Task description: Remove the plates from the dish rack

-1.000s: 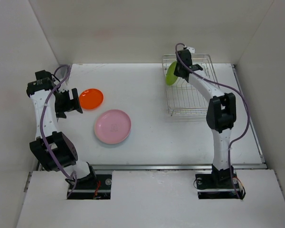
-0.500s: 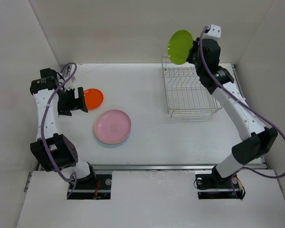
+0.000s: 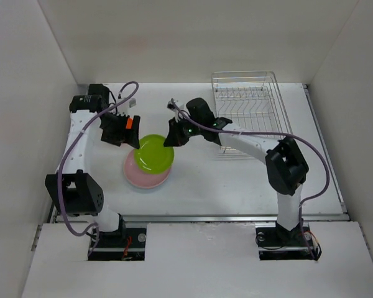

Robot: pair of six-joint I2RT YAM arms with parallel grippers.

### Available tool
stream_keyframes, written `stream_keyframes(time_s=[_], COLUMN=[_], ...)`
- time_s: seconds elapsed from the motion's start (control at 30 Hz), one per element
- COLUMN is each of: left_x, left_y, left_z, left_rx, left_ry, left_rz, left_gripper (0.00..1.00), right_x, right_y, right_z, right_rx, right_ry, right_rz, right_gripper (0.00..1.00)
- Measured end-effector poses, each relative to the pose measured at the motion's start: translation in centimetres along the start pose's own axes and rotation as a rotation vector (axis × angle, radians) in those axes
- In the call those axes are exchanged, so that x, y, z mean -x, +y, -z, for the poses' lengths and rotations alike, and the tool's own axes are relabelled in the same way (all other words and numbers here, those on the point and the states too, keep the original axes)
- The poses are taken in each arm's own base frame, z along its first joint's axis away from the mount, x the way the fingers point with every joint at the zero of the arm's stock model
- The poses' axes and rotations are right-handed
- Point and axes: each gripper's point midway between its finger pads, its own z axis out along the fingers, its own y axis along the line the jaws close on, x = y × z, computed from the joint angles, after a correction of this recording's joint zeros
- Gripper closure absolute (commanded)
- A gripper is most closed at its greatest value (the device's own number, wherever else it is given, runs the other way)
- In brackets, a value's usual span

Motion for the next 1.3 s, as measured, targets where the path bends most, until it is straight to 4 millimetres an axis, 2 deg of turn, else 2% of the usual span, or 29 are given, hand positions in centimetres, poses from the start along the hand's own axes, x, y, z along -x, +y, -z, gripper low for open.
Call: stream_keyframes(time_s=[0.03, 0.1, 0.13, 0.23, 0.37, 0.4, 0.5, 0.6, 0.7, 0.73, 0.77, 0.8, 0.83, 0.87, 0.93, 1.0, 1.07, 1.17, 1.3], left_x=[0.0, -0.1, -0.2, -0.6, -1.1, -1.2, -1.8, -2.2, -1.6, -1.3, -1.1, -0.8, -0.4, 0.0, 1.0, 2.2, 3.2, 4.6, 4.7], left_y=[0.1, 0.5, 0.6, 0.6, -0.1, -0.4, -1.3, -2.0, -2.0, -1.9, -1.8, -1.6, -1.7, -1.6, -1.0, 0.1, 1.2, 4.4, 10.0], left_z=[-0.4, -1.4, -1.9, -2.8, -2.8, -2.8, -2.5, -2.2, -2.3, -2.3, -2.3, -2.2, -2.1, -2.1, -1.9, -1.7, -1.6, -2.1, -3.6], left_rx=[-0.007, -0.02, -0.029, -0.06, -0.1, -0.113, -0.16, -0.213, -0.241, -0.248, -0.256, -0.262, -0.288, -0.304, -0.339, -0.366, -0.396, -0.41, -0.376], left_ry=[0.015, 0.05, 0.068, 0.105, 0.119, 0.122, 0.143, 0.155, 0.149, 0.145, 0.142, 0.137, 0.127, 0.116, 0.086, 0.049, 0.015, -0.02, -0.034], left_rz=[-0.001, 0.001, 0.001, -0.003, -0.003, -0.005, -0.018, -0.051, -0.061, -0.059, -0.054, -0.043, -0.022, 0.0, 0.054, 0.115, 0.172, 0.306, 0.541], left_gripper=[0.21, 0.25, 0.31, 0.38, 0.64, 0.81, 0.99, 1.0, 1.0, 1.0, 1.0, 1.0, 1.0, 1.0, 1.0, 1.0, 1.0, 1.0, 1.0], right_x=[-0.9, -1.3, -1.0, 0.6, 0.9, 0.9, 0.8, 0.7, 1.2, 1.3, 1.6, 1.8, 2.3, 2.7, 3.6, 4.5, 5.6, 6.8, 7.4], right_y=[0.8, 2.2, 2.8, 3.9, 4.2, 4.2, 3.8, 3.4, 3.5, 3.4, 3.2, 3.1, 2.8, 2.7, 2.3, 1.9, 1.2, -0.4, -2.8], right_z=[-0.6, -1.1, -1.2, -1.1, -1.2, -1.3, -1.8, -1.8, -1.6, -1.6, -1.6, -1.7, -1.7, -1.8, -1.7, -1.6, -1.2, -0.5, 0.3], right_rx=[0.038, 0.097, 0.124, 0.182, 0.207, 0.21, 0.213, 0.232, 0.234, 0.228, 0.22, 0.207, 0.185, 0.17, 0.138, 0.112, 0.085, 0.038, -0.024], right_ry=[0.024, 0.036, 0.026, -0.023, -0.032, -0.034, -0.034, -0.027, -0.034, -0.038, -0.044, -0.05, -0.064, -0.076, -0.102, -0.125, -0.152, -0.189, -0.215], right_rz=[-0.001, 0.005, 0.012, 0.039, 0.042, 0.041, 0.036, 0.019, 0.019, 0.019, 0.018, 0.012, 0.012, 0.005, -0.013, -0.033, -0.053, -0.085, -0.127], right_gripper=[1.0, 1.0, 1.0, 1.0, 1.0, 1.0, 1.0, 1.0, 1.0, 0.96, 0.76, 0.66, 0.6, 0.5, 0.4, 0.32, 0.3, 0.3, 0.3])
